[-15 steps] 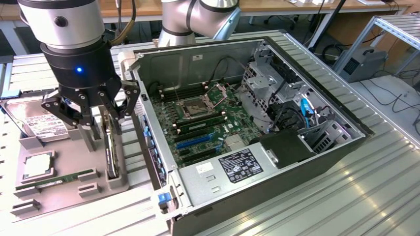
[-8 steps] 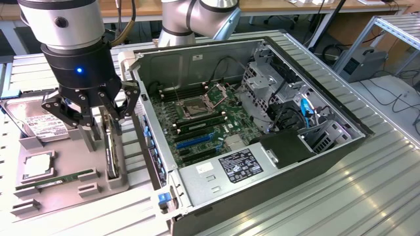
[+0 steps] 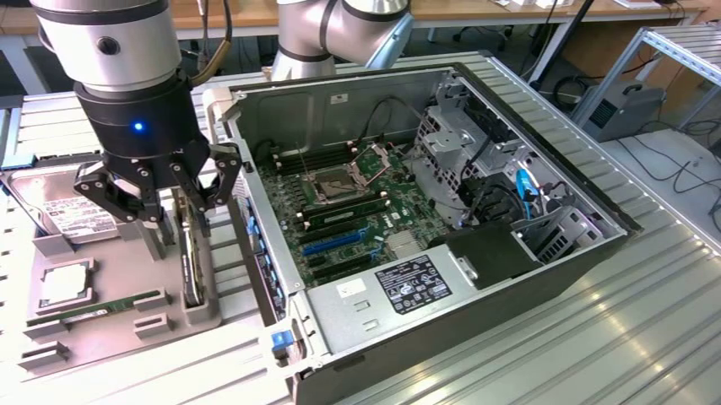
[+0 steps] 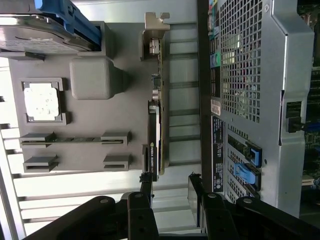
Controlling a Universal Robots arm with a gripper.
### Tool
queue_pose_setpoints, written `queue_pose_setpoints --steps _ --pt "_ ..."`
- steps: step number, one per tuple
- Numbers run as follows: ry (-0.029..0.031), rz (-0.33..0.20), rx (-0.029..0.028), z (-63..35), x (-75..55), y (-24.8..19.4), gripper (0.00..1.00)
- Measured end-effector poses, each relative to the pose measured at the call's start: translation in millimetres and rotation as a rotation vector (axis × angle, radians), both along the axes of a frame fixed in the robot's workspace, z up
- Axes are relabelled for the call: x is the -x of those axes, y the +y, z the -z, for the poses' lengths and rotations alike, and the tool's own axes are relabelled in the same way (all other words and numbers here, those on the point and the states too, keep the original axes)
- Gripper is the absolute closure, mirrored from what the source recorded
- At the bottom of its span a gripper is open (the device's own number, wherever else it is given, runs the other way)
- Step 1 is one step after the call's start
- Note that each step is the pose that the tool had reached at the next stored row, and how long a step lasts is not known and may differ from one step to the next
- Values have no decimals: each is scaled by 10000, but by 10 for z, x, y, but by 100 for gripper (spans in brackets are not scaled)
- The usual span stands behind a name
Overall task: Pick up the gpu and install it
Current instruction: 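Pick up the gpu and move the gpu toward the slot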
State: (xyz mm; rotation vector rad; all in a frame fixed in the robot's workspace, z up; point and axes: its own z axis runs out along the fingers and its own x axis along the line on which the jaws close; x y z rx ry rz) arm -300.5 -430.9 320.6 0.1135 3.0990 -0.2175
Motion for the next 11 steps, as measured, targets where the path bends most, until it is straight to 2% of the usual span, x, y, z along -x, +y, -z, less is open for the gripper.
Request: queue_pose_setpoints --steps 11 --pt "-3 1 30 24 -4 2 58"
